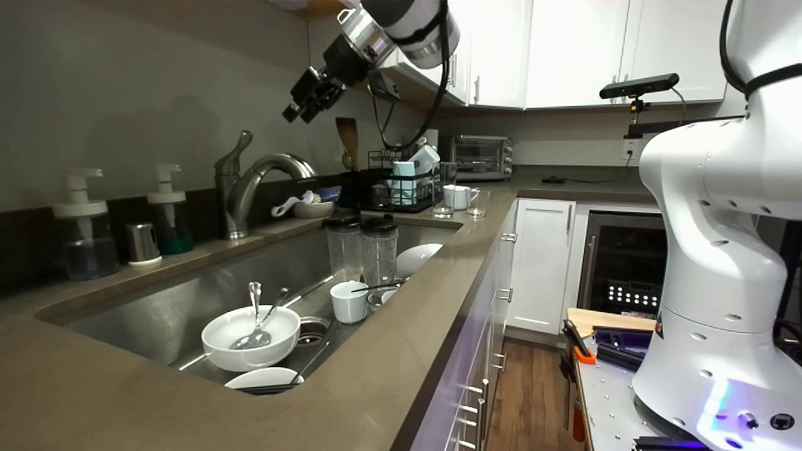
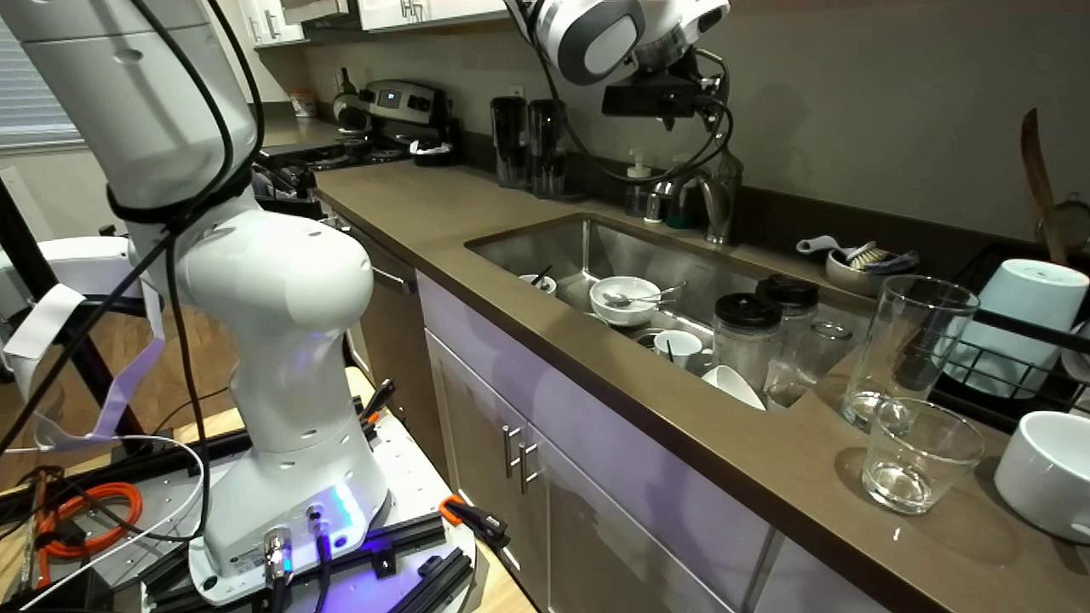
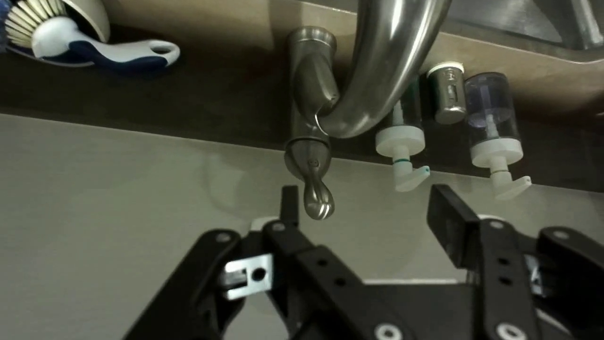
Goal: Push the faucet handle backwards
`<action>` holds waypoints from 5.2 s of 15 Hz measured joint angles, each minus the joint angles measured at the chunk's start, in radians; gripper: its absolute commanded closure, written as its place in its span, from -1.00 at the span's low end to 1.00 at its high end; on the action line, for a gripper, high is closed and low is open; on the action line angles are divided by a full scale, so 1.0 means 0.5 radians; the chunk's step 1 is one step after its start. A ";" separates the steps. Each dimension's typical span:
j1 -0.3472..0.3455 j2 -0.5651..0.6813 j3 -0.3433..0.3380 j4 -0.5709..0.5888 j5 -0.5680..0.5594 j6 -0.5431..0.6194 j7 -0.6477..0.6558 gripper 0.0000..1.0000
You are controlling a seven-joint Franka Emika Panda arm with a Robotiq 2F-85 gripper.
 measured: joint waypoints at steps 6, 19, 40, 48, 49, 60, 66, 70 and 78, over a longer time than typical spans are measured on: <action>0.177 0.225 -0.145 0.186 0.488 -0.001 -0.449 0.95; 0.014 0.832 -0.147 0.743 1.405 -0.242 -1.212 1.00; -0.019 0.883 -0.143 0.853 1.359 -0.433 -1.209 1.00; -0.021 0.883 -0.140 0.854 1.390 -0.433 -1.230 1.00; -0.021 0.883 -0.140 0.854 1.390 -0.433 -1.230 1.00; -0.021 0.883 -0.128 0.866 1.386 -0.433 -1.263 1.00; -0.004 0.883 -0.096 0.975 1.359 -0.446 -1.264 1.00; -0.001 0.886 -0.069 1.183 1.357 -0.452 -1.264 1.00; -0.110 0.889 -0.003 1.280 1.306 -0.642 -1.223 1.00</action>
